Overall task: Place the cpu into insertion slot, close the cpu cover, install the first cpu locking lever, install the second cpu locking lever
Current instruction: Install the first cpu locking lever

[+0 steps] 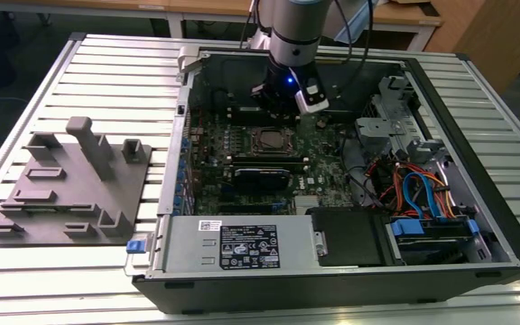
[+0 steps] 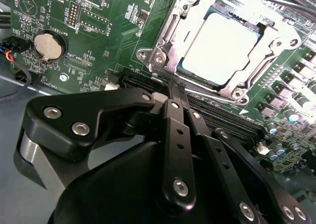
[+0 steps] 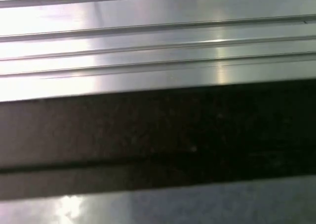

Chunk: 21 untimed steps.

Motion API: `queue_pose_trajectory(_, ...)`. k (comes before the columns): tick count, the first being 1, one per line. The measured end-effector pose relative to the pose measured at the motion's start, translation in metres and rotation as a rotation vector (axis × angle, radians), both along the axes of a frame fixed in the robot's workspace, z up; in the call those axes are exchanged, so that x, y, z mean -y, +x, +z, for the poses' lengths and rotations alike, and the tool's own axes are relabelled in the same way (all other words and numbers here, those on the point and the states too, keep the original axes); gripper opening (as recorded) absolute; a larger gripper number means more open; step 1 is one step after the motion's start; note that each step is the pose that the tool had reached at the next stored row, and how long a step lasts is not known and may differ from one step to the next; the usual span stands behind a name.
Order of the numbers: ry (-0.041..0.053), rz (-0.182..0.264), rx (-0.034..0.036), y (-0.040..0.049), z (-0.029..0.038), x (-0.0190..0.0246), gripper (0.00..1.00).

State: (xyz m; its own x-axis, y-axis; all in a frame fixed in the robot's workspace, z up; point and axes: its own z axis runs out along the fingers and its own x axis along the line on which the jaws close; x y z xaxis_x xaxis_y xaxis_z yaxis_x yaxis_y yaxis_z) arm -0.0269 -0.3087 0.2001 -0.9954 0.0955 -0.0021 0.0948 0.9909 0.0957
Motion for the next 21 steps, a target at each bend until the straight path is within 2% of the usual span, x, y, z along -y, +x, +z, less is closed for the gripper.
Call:
queue_pose_trajectory(12,0.0001,-0.006,-0.0016,0.0012,-0.0021,0.0000,0.10)
queue_pose_trajectory(21,0.0003,-0.006,-0.0016,0.0013,0.0009,-0.0001,0.10)
